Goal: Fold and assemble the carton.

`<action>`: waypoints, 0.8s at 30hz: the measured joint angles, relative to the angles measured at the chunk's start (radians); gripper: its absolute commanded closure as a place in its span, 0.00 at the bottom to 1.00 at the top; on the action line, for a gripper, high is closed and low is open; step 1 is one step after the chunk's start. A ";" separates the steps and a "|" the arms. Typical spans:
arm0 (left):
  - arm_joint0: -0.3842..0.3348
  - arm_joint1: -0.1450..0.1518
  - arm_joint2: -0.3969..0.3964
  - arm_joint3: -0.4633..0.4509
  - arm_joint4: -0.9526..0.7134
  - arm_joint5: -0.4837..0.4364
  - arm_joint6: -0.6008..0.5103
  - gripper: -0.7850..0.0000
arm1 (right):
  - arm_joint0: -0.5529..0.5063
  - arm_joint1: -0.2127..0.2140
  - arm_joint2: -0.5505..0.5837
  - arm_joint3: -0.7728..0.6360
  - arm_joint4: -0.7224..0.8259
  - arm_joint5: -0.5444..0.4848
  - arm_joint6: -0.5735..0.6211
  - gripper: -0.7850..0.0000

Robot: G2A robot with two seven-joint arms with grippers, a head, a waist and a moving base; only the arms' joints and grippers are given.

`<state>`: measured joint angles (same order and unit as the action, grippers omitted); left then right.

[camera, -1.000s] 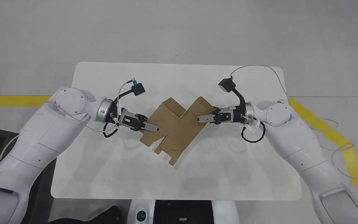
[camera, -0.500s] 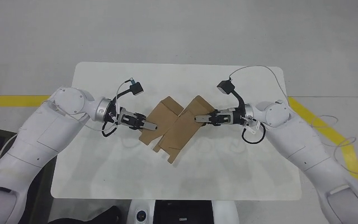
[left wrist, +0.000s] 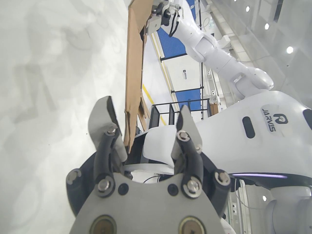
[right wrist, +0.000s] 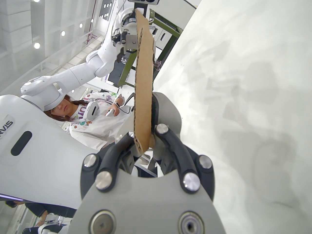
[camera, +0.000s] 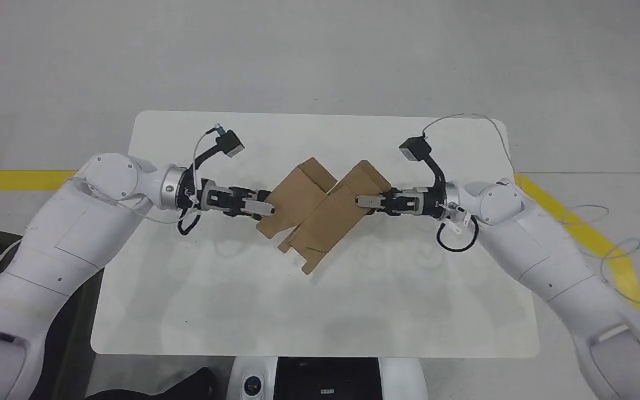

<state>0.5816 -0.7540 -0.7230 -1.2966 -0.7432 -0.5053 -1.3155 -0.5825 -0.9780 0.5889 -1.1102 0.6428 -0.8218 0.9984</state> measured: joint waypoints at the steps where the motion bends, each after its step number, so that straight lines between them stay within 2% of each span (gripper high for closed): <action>1: 0.001 -0.002 -0.004 0.009 -0.008 -0.008 0.008 0.00 | 0.001 -0.001 0.001 0.008 0.002 -0.007 -0.007 1.00; 10: 0.000 -0.035 -0.010 0.098 -0.012 -0.079 0.080 0.00 | 0.004 -0.030 0.022 0.073 -0.027 -0.028 -0.107 1.00; 15: 0.003 -0.055 -0.008 0.107 -0.010 -0.078 0.113 0.00 | -0.005 -0.048 0.033 0.067 -0.076 -0.016 -0.187 1.00; 24: 0.013 -0.079 -0.022 0.107 0.006 -0.079 0.156 0.00 | -0.021 -0.074 0.051 0.073 -0.102 -0.011 -0.234 1.00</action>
<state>0.5950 -0.8335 -0.7452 -1.1900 -0.7376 -0.5844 -1.1595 -0.6039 -1.0516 0.6398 -1.0375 0.5403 -0.8324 0.7642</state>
